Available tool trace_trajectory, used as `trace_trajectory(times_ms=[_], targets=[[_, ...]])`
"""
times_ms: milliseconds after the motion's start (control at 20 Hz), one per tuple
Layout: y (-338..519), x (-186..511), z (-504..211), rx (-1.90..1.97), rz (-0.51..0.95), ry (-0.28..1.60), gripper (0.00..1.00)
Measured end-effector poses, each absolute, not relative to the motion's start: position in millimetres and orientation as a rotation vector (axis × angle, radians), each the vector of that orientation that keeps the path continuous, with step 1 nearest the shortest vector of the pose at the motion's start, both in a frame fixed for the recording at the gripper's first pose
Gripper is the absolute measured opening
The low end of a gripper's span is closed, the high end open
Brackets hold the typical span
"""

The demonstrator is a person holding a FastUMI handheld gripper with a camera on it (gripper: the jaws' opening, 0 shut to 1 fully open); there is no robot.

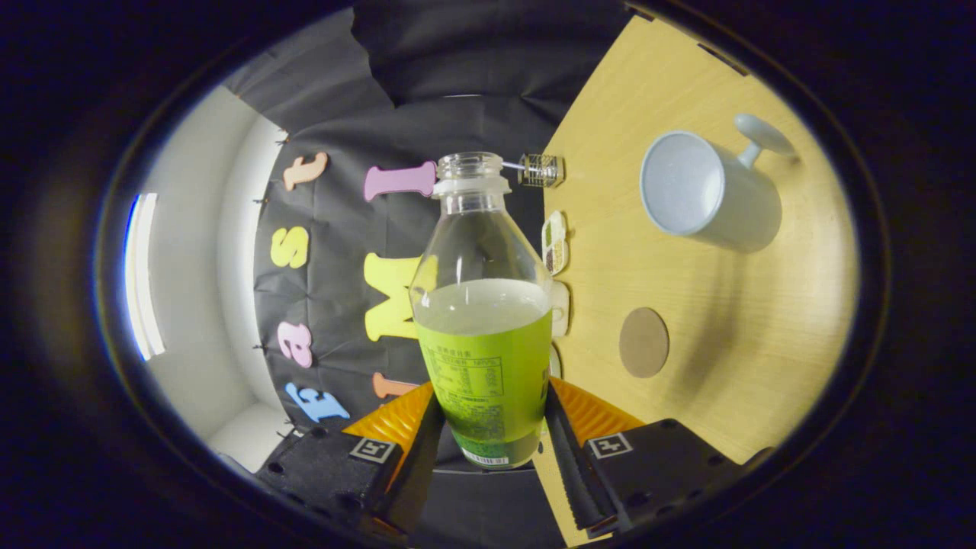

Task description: Take the bottle from table, then pour the juice into the cup, finally place the bottle on the coaster

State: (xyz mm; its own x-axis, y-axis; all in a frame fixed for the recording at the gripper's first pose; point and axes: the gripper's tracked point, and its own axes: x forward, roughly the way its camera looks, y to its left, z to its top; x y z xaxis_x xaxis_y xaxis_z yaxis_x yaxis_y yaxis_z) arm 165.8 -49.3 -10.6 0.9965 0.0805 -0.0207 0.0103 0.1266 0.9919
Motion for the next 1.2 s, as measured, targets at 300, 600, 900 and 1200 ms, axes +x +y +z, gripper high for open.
trace_trajectory(times_ms=[300, 600, 900, 1200], targets=[[-44, 149, -31, 1.07, -0.04, 0.161, 0.77], [-48, 127, -45, 0.564, -0.144, 0.22, 0.77], [-51, 129, -40, 0.215, -0.193, 0.208, 0.78], [-48, 161, -34, 0.014, -0.259, 0.225, 0.78]])
